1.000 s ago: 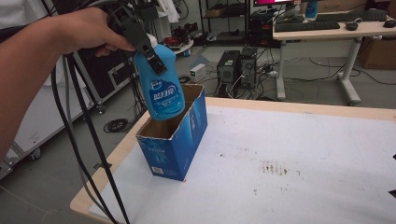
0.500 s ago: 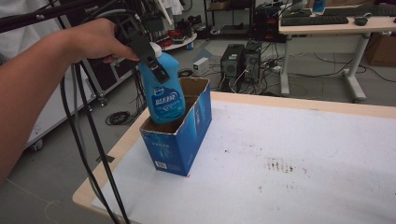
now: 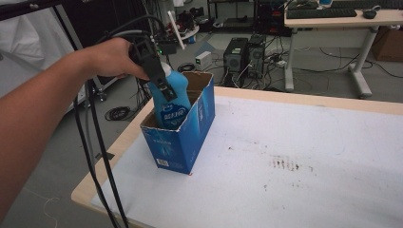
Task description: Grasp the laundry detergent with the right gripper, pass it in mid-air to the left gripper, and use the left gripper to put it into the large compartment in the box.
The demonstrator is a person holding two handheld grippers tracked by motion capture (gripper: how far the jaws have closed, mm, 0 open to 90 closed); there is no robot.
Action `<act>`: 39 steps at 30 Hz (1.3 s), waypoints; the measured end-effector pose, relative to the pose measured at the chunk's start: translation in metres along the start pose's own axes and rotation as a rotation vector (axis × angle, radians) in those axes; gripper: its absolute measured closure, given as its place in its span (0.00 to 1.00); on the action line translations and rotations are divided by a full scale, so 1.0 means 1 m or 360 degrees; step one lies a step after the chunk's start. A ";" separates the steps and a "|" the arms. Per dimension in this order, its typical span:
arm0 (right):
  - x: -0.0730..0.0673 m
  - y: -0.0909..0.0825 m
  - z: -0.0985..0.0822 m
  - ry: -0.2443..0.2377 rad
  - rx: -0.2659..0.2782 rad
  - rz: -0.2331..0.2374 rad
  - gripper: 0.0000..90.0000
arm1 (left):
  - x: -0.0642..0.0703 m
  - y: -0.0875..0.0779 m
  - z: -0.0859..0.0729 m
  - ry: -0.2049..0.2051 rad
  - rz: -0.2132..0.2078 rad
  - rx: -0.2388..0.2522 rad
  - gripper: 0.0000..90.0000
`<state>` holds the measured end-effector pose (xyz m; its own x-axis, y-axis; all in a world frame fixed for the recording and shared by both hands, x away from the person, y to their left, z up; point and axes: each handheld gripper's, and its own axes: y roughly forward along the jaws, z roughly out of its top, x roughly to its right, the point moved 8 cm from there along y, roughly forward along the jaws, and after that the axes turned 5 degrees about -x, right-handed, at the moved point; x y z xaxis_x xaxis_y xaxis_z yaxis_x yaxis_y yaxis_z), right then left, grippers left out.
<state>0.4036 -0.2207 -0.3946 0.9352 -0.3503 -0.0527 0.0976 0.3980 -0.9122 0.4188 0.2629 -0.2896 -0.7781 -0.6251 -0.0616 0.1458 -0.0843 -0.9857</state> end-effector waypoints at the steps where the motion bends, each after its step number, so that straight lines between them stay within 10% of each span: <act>1: 0.000 0.000 0.000 0.0002 0.0001 0.0003 0.01 | 0.000 0.004 0.000 0.0007 0.0004 -0.0008 0.42; 20: 0.000 0.006 -0.002 0.0001 -0.0025 0.0009 0.01 | -0.004 0.063 -0.016 -0.0006 -0.0023 -0.0089 0.42; 33: 0.000 0.006 -0.003 0.0007 -0.0021 0.0008 0.01 | -0.004 0.074 -0.017 -0.0050 -0.0043 -0.0082 0.41; 39: -0.001 0.005 -0.003 0.0003 -0.0015 0.0004 0.01 | -0.015 0.047 -0.007 -0.0216 0.0011 0.0205 0.26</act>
<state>0.4017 -0.2209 -0.4005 0.9347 -0.3512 -0.0558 0.0921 0.3907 -0.9159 0.4333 0.2740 -0.3358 -0.6887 -0.7241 -0.0379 0.2345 -0.1729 -0.9566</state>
